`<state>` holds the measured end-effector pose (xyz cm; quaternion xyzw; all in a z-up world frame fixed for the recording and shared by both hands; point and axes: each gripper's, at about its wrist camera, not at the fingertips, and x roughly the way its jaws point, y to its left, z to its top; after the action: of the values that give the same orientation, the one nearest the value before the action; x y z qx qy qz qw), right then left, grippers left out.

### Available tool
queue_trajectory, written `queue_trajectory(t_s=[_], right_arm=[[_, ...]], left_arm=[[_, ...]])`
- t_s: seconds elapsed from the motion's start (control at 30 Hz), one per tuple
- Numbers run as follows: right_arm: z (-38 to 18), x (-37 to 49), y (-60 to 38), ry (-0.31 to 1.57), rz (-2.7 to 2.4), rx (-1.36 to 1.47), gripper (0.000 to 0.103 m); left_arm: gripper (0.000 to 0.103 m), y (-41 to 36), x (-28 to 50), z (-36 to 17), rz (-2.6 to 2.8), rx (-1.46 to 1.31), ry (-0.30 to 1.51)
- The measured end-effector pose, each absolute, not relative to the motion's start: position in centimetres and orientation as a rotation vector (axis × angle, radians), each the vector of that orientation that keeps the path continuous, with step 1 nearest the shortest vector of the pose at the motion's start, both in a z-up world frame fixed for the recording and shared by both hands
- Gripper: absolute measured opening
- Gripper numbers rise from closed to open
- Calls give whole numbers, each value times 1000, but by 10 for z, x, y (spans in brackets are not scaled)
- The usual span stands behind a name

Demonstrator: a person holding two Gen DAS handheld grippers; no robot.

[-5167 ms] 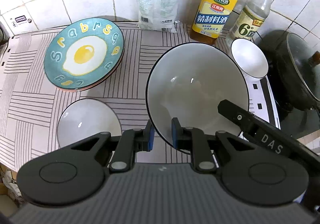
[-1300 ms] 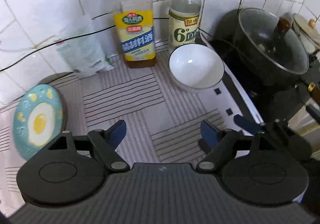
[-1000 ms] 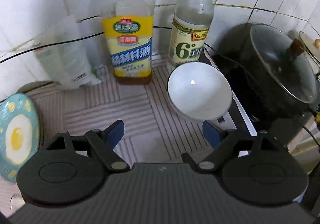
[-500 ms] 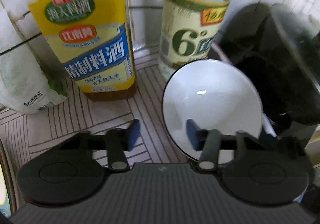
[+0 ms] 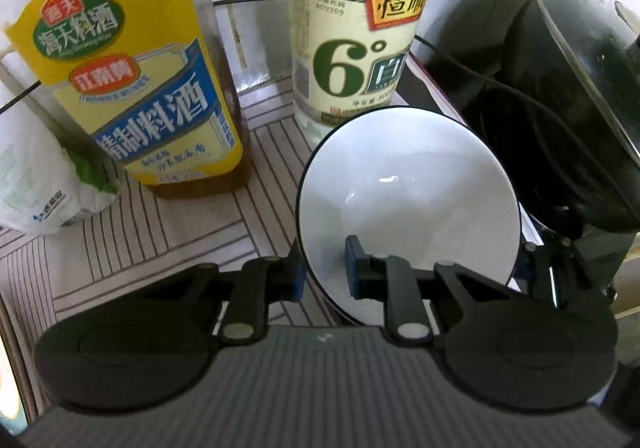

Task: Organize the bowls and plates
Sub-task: 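Lift the white bowl with the left tool and carry it toward the plate stack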

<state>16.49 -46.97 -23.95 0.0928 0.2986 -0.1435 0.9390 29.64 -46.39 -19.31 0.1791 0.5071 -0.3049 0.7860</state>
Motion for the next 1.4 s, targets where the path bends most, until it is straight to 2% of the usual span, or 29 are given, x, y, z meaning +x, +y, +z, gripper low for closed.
queue_trajectory(t_s=[0.73, 1.4], right_arm=[[-226, 126, -429, 580, -212, 188, 97], [-198, 84, -377, 486, -83, 128, 95]], left_arm=[[19, -399, 237, -178, -638, 350, 1103], [18, -321, 177, -125, -551, 327, 1040]])
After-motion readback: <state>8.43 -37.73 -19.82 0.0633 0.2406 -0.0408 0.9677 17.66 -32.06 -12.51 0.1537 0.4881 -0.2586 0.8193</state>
